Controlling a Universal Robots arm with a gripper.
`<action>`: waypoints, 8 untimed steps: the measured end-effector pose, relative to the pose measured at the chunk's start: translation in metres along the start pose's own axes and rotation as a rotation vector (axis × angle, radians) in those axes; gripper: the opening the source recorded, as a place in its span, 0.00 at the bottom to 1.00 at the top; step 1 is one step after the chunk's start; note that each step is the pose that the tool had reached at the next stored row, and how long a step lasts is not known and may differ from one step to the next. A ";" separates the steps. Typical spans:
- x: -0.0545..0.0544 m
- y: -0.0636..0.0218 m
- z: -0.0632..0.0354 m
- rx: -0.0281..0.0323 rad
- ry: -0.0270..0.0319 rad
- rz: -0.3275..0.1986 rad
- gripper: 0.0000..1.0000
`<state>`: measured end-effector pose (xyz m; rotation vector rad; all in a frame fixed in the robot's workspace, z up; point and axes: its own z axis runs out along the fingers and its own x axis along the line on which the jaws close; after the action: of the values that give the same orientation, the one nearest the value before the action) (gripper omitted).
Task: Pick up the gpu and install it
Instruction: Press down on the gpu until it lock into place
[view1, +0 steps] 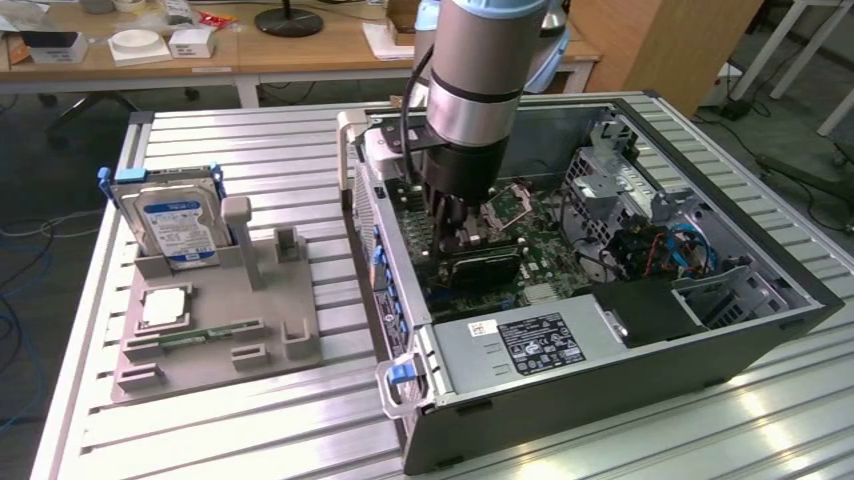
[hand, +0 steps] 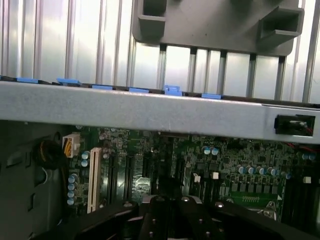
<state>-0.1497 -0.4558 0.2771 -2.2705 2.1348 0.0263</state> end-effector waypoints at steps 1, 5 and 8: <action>0.000 0.0001 -0.0018 0.0000 -0.0001 0.000 0.10; 0.000 0.0000 -0.0077 -0.0026 -0.0002 0.000 0.10; 0.000 -0.0006 -0.0100 -0.0170 -0.0012 0.001 0.10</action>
<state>-0.1492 -0.4558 0.2871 -2.2783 2.1429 0.0460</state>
